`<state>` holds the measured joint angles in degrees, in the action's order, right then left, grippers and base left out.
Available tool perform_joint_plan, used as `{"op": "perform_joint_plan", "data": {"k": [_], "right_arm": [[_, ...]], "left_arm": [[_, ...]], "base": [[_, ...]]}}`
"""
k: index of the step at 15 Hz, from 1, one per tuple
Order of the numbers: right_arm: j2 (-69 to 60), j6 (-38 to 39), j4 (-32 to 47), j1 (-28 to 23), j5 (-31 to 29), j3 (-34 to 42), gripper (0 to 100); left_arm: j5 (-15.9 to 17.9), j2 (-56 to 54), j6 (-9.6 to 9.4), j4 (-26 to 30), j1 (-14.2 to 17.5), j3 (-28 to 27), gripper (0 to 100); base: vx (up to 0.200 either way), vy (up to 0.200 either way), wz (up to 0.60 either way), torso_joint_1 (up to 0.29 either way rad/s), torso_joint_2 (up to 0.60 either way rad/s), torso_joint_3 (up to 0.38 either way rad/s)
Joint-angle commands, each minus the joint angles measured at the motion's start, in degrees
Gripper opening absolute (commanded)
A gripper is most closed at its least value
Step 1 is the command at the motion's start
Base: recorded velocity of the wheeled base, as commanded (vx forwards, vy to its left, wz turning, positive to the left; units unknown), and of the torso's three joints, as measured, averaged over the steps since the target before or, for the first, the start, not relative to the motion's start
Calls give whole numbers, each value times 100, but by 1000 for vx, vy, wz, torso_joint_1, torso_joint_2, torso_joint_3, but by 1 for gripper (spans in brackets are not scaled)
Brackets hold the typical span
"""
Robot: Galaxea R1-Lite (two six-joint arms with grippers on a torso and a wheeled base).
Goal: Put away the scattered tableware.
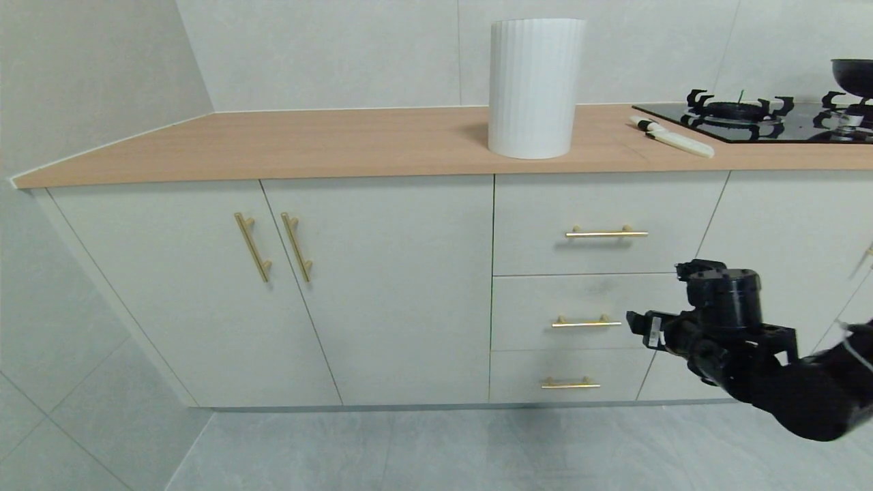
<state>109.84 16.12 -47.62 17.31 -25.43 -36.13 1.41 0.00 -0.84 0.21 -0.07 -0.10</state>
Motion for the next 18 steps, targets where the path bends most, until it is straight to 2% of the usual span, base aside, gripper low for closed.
{"op": "perform_joint_plan", "data": {"k": [1,5,8,9,12,13,14,16,18], "right_arm": [[-1623,-153,121,150,-50,880,100],[-3241,-258,262,106,-190,1935,100],[-4620,-768,306,106,-419,2532,100],[-5376,-1111,517,97,-472,2770,100],[-7494,-1559,2186,-35,-674,2893,100],[-8013,-1682,2652,-650,-656,2893,100],[-8532,-1937,2916,-1019,-612,2893,100],[-9613,-2411,3347,-1116,-533,2884,100],[-10166,-2614,3619,-1221,-524,2866,100]], "left_arm": [[-1,0,-4,-3,-1,1,100],[-1,0,-4,-3,-1,1,100],[-1,0,-4,-3,-1,1,100],[8,0,-4,6,-1,1,100],[-1,0,-4,-3,-1,1,100],[-1,0,-4,6,-1,1,100],[-1,0,5,-3,-1,1,100],[-1,0,-4,-3,-1,1,100],[-1,0,-4,-3,-1,1,100]], "base": [[0,0,0,0,0,0],[0,0,0,0,0,0],[0,0,0,0,0,0],[0,0,0,0,0,0],[0,0,0,0,0,0],[0,0,0,0,0,0],[0,0,0,0,0,0],[0,0,0,0,0,0],[0,0,0,0,0,0]]}}
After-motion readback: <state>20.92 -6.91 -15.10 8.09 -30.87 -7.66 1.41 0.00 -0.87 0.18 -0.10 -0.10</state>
